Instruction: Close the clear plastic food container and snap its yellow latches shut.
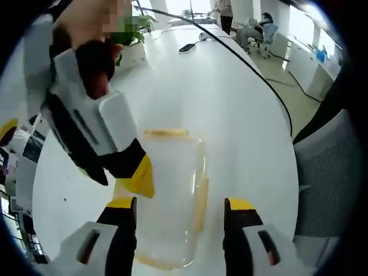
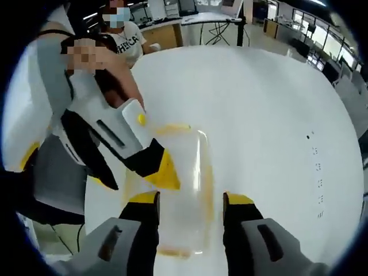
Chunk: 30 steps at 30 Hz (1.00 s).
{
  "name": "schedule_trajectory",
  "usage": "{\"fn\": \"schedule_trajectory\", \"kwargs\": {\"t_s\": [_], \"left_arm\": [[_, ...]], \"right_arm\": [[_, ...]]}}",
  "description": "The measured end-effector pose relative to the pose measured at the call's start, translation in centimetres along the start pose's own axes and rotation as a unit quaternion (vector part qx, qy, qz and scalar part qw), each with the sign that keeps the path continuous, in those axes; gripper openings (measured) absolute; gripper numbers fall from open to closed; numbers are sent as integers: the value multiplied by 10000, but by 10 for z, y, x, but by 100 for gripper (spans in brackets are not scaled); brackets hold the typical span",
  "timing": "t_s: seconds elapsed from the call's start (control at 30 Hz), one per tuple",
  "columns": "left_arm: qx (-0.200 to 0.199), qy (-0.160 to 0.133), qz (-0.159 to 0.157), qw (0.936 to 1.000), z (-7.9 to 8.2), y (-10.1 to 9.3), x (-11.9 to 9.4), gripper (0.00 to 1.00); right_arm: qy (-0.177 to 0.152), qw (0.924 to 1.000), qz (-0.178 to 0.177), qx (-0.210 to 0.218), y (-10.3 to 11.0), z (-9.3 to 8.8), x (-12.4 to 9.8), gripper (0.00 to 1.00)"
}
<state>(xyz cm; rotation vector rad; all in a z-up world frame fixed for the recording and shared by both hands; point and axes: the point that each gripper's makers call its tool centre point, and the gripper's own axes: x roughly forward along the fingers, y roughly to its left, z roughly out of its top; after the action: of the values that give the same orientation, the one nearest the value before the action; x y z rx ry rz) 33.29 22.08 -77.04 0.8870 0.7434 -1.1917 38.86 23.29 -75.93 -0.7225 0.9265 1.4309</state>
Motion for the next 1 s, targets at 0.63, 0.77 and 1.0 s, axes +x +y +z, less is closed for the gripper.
{"fn": "schedule_trajectory", "kwargs": {"t_s": [0.63,0.77,1.0], "left_arm": [[-18,458,-434,9980,-28,15,1,90],[146,607,-461,9970,-38,22,9,89],[459,845,-466,9943,-55,26,22,85]], "right_arm": [[119,9957,-751,-536,29,-42,1,83],[325,9946,-806,-565,32,-50,11,83],[533,9925,-880,-663,28,-57,23,78]]}}
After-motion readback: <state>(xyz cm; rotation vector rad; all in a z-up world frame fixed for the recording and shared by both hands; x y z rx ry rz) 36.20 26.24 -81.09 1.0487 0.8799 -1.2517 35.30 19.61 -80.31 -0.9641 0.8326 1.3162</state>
